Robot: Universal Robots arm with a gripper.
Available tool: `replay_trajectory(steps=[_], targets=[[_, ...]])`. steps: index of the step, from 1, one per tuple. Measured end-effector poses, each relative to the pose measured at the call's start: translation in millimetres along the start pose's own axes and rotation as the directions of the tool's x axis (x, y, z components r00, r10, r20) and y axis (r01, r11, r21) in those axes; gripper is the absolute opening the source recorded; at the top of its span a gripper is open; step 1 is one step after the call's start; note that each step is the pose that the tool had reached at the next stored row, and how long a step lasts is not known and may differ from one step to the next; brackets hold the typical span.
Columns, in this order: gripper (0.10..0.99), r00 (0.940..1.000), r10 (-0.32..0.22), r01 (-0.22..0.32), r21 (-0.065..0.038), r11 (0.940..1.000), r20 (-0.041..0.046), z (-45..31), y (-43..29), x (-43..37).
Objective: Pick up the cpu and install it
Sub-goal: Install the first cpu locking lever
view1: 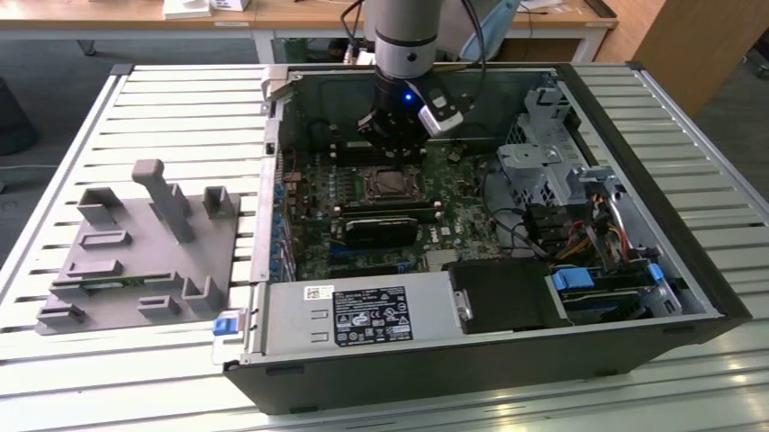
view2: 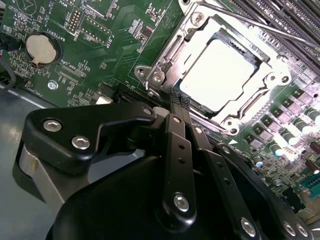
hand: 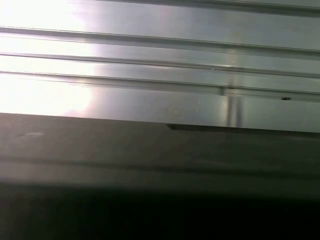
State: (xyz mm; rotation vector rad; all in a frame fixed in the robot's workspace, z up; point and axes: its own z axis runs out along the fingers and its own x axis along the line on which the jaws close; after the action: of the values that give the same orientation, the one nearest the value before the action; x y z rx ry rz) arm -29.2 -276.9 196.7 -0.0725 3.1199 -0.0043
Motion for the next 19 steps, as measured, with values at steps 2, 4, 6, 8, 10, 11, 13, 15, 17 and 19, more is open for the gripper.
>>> replay_trajectory(steps=[2,4,6,8,10,11,13,15,17,19], targets=[[0.106,1.0,0.0,0.0,-0.012,0.9999,0.0007,0.4,0.1,-0.1],[0.106,1.0,0.001,-0.001,-0.028,0.9996,0.0016,0.6,0.1,-0.1],[0.106,1.0,0.001,-0.001,-0.04,0.9992,0.002,0.5,0.1,0.0],[0.106,1.0,0.001,-0.001,-0.041,0.9991,0.0025,-0.3,0.4,-0.2],[0.106,1.0,0.001,-0.001,-0.042,0.9991,0.0032,-3.0,0.5,-0.4],[0.106,1.0,0.001,-0.001,-0.041,0.9991,0.0025,-5.1,0.2,-0.3],[0.106,1.0,0.001,-0.001,-0.041,0.9992,0.0024,-8.3,0.2,-0.3],[0.106,1.0,0.001,-0.001,-0.041,0.9992,0.0025,-9.3,0.2,-0.4],[0.106,1.0,0.001,-0.001,-0.041,0.9992,0.0023,-9.4,-0.4,-0.3],[0.106,1.0,0.001,-0.001,-0.041,0.9992,0.0022,-9.4,-1.6,-0.3]])
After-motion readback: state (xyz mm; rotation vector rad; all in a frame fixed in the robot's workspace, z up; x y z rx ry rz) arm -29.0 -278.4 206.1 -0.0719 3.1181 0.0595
